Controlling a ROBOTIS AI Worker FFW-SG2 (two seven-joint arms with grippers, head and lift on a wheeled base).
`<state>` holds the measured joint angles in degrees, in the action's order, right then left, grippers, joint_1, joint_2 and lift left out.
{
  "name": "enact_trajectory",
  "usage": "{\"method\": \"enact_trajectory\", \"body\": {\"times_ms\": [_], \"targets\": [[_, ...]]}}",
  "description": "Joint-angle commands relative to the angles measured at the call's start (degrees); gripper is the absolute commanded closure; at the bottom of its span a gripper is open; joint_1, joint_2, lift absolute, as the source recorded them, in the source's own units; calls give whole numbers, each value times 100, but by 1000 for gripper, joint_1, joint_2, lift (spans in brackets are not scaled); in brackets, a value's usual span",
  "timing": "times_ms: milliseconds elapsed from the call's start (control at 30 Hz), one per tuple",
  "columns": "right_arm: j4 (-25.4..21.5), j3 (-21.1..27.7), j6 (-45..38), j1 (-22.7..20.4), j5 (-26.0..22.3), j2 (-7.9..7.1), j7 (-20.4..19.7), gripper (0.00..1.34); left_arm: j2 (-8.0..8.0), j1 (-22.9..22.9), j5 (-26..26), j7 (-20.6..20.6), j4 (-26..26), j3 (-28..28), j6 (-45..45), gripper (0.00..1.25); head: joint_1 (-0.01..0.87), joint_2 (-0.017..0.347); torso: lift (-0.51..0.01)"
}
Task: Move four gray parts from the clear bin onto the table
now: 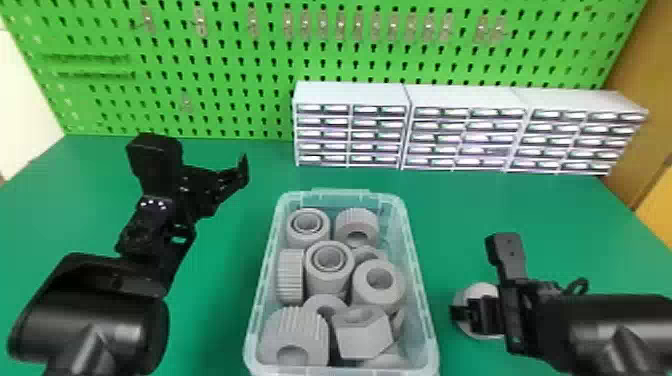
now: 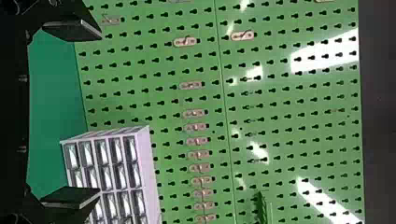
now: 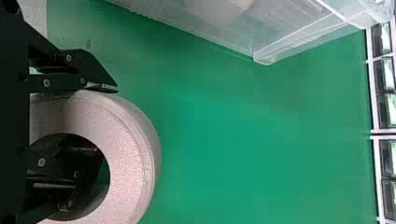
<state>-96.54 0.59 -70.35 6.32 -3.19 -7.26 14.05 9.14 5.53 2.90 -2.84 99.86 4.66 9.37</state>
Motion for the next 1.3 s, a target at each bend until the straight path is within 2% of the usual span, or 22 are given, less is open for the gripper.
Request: {"method": "enact_trajectory", "body": {"times_ms": [0,100,267,533,800,1000,1267], "targets": [[3,38,47,19,-138,-13,1,803,0,9,0,-6,-1,0,21,111,678,34,-50],[-32,-6,100,27,-147,-39,1,703,0,9,0,-15,-1,0,21,111,678,34,-50],[-216,-244,74,106,-103,-180,1,585,0,18,0,-23,-1,0,21,111,678,34,-50],[-585,-305,56,159,275,-153,1,556,0,18,0,-23,-1,0,30,111,678,34,-50],[-832,-367,-76,212,398,-188,1,519,0,18,0,-23,-1,9,30,111,678,34,-50],[-1253,-437,-155,247,671,-162,1,518,0,9,9,-23,-1,0,30,111,678,34,-50],[-1587,-569,-243,537,776,-136,1,516,0,0,9,-23,-1,-9,21,111,678,34,-50]]}}
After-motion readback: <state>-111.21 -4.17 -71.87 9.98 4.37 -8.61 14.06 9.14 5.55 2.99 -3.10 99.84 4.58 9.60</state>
